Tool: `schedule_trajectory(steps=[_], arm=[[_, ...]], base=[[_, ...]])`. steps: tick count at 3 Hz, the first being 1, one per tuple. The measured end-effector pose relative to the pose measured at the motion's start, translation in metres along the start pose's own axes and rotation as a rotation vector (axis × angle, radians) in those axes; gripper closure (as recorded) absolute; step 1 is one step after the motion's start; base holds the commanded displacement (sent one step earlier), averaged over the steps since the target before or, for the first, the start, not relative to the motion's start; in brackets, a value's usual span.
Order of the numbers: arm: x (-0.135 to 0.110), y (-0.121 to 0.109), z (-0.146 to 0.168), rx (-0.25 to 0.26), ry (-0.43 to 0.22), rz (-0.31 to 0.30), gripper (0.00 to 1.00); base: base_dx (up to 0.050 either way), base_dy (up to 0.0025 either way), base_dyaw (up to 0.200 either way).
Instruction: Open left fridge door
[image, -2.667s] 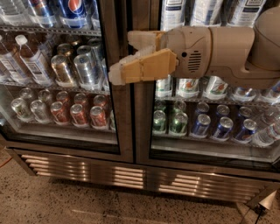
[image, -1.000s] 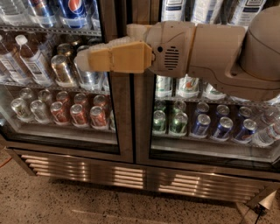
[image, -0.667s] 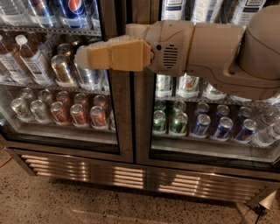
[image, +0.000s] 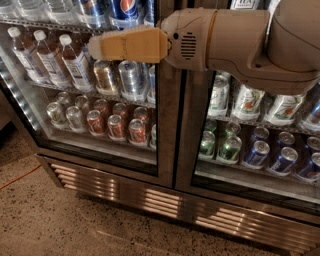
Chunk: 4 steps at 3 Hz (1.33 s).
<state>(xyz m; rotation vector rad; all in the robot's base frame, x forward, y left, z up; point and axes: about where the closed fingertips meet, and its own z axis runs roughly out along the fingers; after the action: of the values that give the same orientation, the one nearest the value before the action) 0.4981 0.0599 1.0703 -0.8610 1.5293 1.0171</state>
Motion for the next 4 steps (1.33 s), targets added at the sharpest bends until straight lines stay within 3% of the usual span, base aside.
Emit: schedule_trajectory(steps=[1, 4], arm=[[0.0000, 0.0000, 0.0000, 0.000, 0.000, 0.000, 0.10], [0.0000, 0.0001, 0.0000, 0.000, 0.000, 0.000, 0.80]], base=[[0.000, 0.00000, 0.000], [0.000, 0.00000, 0.000]])
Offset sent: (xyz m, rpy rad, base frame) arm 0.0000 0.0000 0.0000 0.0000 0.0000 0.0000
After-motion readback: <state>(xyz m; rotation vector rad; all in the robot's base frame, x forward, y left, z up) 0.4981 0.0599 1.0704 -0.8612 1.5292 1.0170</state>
